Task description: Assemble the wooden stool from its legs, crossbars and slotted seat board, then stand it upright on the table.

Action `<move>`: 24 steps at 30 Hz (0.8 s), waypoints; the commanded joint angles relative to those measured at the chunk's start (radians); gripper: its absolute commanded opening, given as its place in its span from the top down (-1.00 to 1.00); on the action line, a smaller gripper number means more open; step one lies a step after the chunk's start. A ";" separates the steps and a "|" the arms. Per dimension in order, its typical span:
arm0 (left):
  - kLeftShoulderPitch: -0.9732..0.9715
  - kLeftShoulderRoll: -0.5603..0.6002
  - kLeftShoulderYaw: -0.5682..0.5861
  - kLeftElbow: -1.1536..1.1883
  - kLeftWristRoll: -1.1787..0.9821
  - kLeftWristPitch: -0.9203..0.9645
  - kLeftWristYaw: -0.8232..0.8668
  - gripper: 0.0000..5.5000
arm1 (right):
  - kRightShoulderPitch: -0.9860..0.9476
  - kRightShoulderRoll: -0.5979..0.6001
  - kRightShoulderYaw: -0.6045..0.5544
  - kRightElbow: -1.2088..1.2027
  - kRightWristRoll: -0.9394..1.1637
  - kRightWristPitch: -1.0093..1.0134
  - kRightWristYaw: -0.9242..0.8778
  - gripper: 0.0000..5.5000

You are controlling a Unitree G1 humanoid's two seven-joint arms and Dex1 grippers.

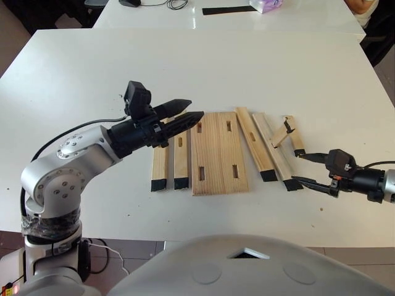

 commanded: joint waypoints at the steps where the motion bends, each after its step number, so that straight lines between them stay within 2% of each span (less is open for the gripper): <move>1: 0.066 -0.010 0.037 -0.054 -0.016 -0.019 0.048 -0.02 | 0.078 0.103 -0.027 -0.136 0.068 0.198 -0.158 -0.36; 8: 0.128 -0.029 0.051 -0.102 -0.025 -0.054 0.108 -0.02 | 0.129 0.208 0.026 -0.218 0.056 0.363 -0.329 -0.36; 15: 0.106 -0.024 0.024 -0.088 -0.025 -0.067 0.115 -0.02 | 0.042 0.220 0.069 -0.142 -0.018 0.336 -0.377 -0.36; 18: 0.094 -0.016 0.021 -0.080 -0.029 -0.066 0.110 -0.02 | 0.054 0.188 0.131 -0.113 -0.124 0.263 -0.384 -0.36; 24: 0.081 -0.006 0.016 -0.068 -0.032 -0.061 0.101 -0.02 | 0.046 0.233 0.160 -0.119 -0.145 0.253 -0.406 -0.36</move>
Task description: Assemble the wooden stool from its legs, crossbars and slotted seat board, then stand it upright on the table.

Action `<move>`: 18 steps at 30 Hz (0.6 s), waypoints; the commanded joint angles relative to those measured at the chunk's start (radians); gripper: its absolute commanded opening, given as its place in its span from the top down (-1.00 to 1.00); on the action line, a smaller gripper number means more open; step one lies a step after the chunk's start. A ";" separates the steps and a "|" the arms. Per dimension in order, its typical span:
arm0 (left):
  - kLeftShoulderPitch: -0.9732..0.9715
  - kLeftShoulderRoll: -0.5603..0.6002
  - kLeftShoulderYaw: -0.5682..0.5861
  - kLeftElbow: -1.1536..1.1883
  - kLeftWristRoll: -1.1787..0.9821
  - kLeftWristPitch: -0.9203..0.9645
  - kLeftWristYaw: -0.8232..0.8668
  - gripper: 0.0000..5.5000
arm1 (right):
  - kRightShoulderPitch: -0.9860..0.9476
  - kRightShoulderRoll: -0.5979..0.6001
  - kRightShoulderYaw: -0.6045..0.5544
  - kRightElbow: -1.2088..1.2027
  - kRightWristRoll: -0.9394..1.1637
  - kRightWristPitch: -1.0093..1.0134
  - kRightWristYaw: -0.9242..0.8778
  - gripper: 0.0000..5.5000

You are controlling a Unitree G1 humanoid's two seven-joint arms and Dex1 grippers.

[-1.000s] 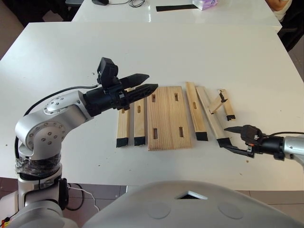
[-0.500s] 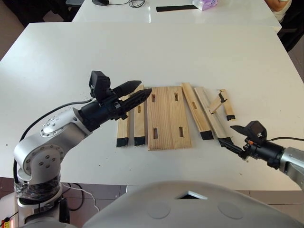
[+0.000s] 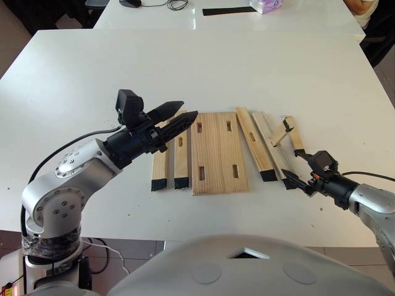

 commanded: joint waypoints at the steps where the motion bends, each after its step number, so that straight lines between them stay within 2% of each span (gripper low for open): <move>1: -0.018 0.024 -0.005 0.009 -0.012 0.006 -0.008 -0.02 | 0.002 0.030 0.020 0.003 -0.009 0.035 -0.021 -0.36; 18: -0.031 0.029 -0.011 0.021 -0.006 0.002 -0.010 -0.02 | -0.031 0.101 0.009 0.000 0.015 0.091 -0.056 -0.36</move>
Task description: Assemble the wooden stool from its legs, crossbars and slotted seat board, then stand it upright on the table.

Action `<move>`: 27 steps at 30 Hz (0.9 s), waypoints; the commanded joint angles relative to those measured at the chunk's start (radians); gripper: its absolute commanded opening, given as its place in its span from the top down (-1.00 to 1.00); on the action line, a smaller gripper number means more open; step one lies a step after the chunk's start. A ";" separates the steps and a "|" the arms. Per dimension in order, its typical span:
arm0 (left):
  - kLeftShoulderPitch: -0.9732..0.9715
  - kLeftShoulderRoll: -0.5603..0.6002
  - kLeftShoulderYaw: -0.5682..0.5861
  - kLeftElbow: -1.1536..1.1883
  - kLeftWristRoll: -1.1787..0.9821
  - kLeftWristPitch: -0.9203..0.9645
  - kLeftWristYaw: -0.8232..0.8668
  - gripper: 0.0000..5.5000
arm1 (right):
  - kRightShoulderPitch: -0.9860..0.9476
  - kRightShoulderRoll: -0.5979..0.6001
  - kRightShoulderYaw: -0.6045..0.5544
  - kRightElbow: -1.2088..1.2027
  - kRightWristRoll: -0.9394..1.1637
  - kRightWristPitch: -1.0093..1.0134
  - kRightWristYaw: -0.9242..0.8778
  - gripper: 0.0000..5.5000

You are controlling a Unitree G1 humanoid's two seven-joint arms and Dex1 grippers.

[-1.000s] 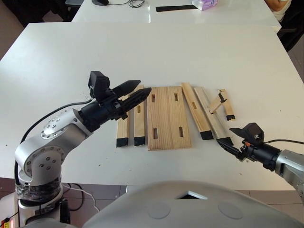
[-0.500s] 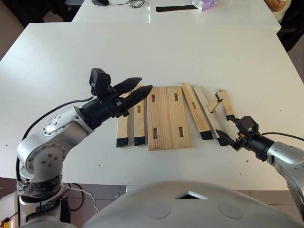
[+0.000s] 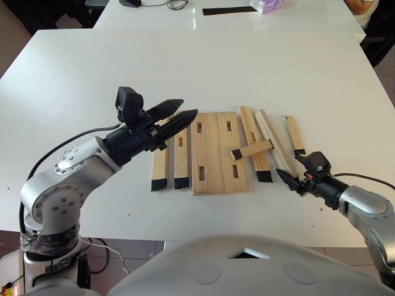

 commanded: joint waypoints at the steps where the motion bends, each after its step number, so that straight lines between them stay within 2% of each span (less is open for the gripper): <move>1: -0.013 0.015 -0.008 0.006 -0.001 0.001 -0.008 -0.02 | -0.003 0.010 -0.012 0.002 0.005 0.011 -0.003 -0.36; 5: -0.009 0.018 -0.002 0.005 -0.002 -0.001 -0.006 -0.02 | 0.008 0.007 -0.019 -0.006 0.014 0.016 0.004 -0.21; 14: -0.047 0.022 0.030 0.055 0.007 -0.013 0.013 -0.02 | 0.015 0.016 -0.012 -0.016 0.031 0.035 0.005 0.27; 20: -0.096 0.026 0.062 0.117 0.028 -0.022 0.033 -0.02 | -0.035 0.068 -0.076 0.005 0.114 0.133 -0.018 0.57; 27: -0.133 0.012 0.097 0.192 0.044 -0.025 0.098 -0.02 | -0.190 0.150 -0.244 0.019 0.347 0.313 -0.047 0.61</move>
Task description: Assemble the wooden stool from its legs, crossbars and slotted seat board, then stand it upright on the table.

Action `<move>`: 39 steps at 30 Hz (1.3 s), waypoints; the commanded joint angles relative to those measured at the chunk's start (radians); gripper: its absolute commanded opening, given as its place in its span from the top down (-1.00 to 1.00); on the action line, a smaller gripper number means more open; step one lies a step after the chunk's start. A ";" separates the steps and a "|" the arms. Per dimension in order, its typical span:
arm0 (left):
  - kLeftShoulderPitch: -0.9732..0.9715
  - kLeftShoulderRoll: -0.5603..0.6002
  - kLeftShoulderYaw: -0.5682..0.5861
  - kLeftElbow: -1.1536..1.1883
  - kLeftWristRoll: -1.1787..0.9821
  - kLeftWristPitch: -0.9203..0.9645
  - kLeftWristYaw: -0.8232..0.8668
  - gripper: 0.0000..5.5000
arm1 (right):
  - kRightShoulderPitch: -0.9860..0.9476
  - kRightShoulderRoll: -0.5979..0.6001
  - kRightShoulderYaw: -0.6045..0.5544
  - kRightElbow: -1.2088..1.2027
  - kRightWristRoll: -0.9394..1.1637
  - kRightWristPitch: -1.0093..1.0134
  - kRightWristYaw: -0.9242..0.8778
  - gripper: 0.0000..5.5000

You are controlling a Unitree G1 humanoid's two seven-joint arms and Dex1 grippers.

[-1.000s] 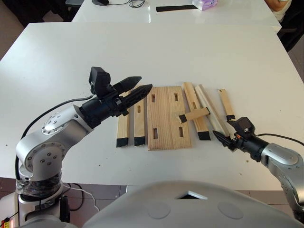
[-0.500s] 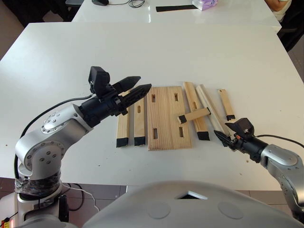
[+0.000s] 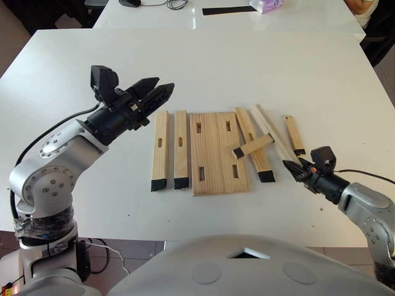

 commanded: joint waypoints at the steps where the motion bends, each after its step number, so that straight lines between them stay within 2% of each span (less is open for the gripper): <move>1: -0.034 -0.001 0.026 0.043 0.020 -0.003 0.030 -0.02 | -0.093 0.025 -0.090 0.017 0.112 0.088 -0.022 0.61; 5: -0.054 0.010 0.038 0.089 0.062 -0.009 0.040 -0.02 | -0.230 0.069 -0.227 0.061 0.361 0.204 -0.044 0.61; 7: -0.064 0.011 0.046 0.110 0.051 0.000 0.026 -0.02 | -0.303 0.065 -0.281 0.098 0.608 0.244 -0.045 0.61; 8: -0.069 0.012 0.053 0.110 0.015 0.010 0.002 -0.09 | -0.331 0.045 -0.294 0.119 0.736 0.252 -0.030 0.61; 10: -0.078 0.021 0.069 0.080 -0.121 0.041 -0.088 -0.19 | -0.389 -0.020 -0.290 0.184 0.958 0.261 0.005 0.61; 13: -0.126 0.039 0.094 0.050 -0.357 0.068 -0.189 -0.37 | -0.485 -0.114 -0.241 0.287 1.160 0.280 0.055 0.61; 15: -0.180 0.049 0.093 0.089 -0.424 0.075 -0.216 -0.47 | -0.559 -0.157 -0.200 0.358 1.268 0.283 0.076 0.61; 19: -0.216 0.042 0.064 0.157 -0.532 0.100 -0.245 -0.73 | -0.687 -0.184 -0.083 0.472 1.389 0.303 0.116 0.61; 23: -0.260 -0.003 -0.006 0.145 -0.627 0.091 -0.211 -0.96 | -0.765 -0.136 0.053 0.521 1.425 0.309 0.148 0.61; 30: -0.318 -0.044 -0.135 0.140 -0.646 0.121 -0.241 -0.96 | -0.802 -0.057 0.182 0.483 1.427 0.331 0.255 0.61; 33: -0.345 -0.050 -0.129 0.132 -0.695 0.102 -0.233 -0.96 | -0.854 -0.062 0.223 0.494 1.427 0.368 0.368 0.61; 39: -0.369 -0.063 -0.103 0.061 -0.812 0.047 -0.219 -0.96 | -0.812 -0.123 0.286 0.492 1.427 0.381 0.431 0.61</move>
